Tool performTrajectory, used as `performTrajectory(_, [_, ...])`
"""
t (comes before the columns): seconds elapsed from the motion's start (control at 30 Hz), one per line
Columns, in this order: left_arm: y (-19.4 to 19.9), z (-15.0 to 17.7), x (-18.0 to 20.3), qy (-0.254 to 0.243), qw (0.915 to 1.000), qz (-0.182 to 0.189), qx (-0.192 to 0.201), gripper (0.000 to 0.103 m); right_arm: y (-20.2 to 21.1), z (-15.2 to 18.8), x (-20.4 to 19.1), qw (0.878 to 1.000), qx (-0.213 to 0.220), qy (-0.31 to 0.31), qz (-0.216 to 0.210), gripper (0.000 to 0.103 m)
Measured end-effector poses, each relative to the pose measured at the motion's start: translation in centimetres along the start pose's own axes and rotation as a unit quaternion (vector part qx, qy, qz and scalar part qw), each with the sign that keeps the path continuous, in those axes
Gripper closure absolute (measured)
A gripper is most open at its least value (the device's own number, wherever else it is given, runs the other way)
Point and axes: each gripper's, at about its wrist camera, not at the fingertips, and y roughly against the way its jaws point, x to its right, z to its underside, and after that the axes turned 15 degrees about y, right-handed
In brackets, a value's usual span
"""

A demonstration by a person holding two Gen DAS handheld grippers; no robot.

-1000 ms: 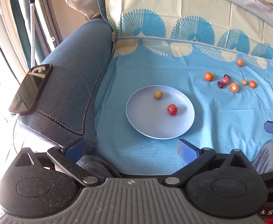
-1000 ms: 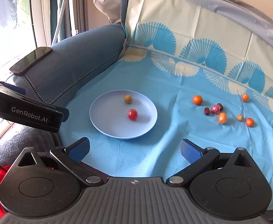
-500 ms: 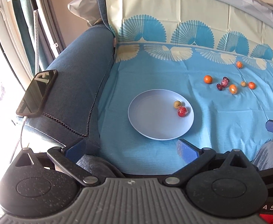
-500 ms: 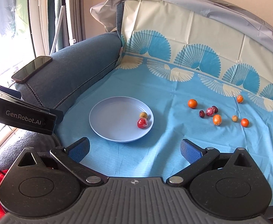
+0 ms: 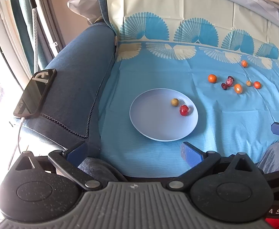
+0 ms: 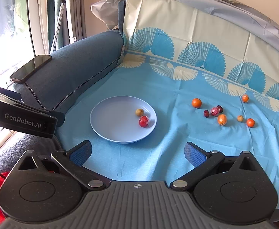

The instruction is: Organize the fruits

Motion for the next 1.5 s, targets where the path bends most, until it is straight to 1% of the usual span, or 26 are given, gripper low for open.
performTrajectory(0.2, [-0.2, -0.2, -0.1, 0.003, 1.0000, 0.001, -0.002, 0.000, -0.4, -0.1, 0.1, 1.000, -0.004, -0.002, -0.001, 0.001])
performTrajectory(0.4, [-0.7, -0.6, 0.5, -0.005, 1.0000, -0.002, -0.007, 0.000, -0.4, 0.4, 0.7, 1.000, 0.005, -0.012, 0.002, 0.001])
performTrajectory(0.5, [-1.2, -1.0, 1.5, -0.011, 0.9999, -0.003, -0.013, 0.000, -0.5, 0.9, 1.7, 0.999, 0.011, -0.030, 0.006, 0.001])
performTrajectory(0.57, [-1.8, -1.5, 2.3, -0.013, 0.9997, -0.001, -0.019, 0.000, -0.6, 1.5, 2.7, 0.999, 0.014, -0.049, 0.017, 0.001])
performTrajectory(0.67, [-2.9, -2.6, 3.8, -0.011, 0.9994, 0.014, -0.030, 0.000, -1.1, 2.5, 4.9, 0.996, 0.013, -0.082, 0.041, 0.001])
performTrajectory(0.83, [-5.5, -4.3, 7.7, -0.016, 0.9982, 0.032, -0.048, 0.000, -2.3, 4.6, 9.5, 0.986, 0.003, -0.141, 0.087, 0.001])
performTrajectory(0.93, [-7.7, -5.5, 10.6, -0.021, 0.9971, 0.043, -0.059, 0.000, -3.5, 5.8, 13.3, 0.977, -0.006, -0.176, 0.121, 0.001])
performTrajectory(1.03, [-10.1, -6.7, 14.1, -0.027, 0.9958, 0.056, -0.067, 0.000, -5.0, 6.7, 17.0, 0.968, -0.012, -0.198, 0.157, 0.001])
performTrajectory(1.13, [-12.8, -7.9, 17.9, -0.039, 0.9948, 0.068, -0.065, 0.000, -7.6, 7.6, 20.9, 0.958, -0.020, -0.211, 0.195, 0.001])
performTrajectory(1.27, [-17.2, -9.0, 23.4, -0.066, 0.9923, 0.086, -0.061, 0.000, -11.3, 8.9, 25.6, 0.948, -0.034, -0.230, 0.217, 0.001])
performTrajectory(1.33, [-19.9, -9.2, 26.0, -0.080, 0.9901, 0.091, -0.070, 0.000, -13.7, 9.4, 28.1, 0.944, -0.044, -0.233, 0.229, 0.001])
performTrajectory(1.4, [-22.8, -9.2, 28.2, -0.092, 0.9878, 0.096, -0.082, 0.000, -15.9, 9.8, 30.0, 0.943, -0.047, -0.235, 0.231, 0.001])
performTrajectory(1.5, [-27.0, -8.9, 30.7, -0.106, 0.9851, 0.090, -0.101, 0.000, -19.6, 10.4, 32.7, 0.942, -0.063, -0.236, 0.229, 0.001])
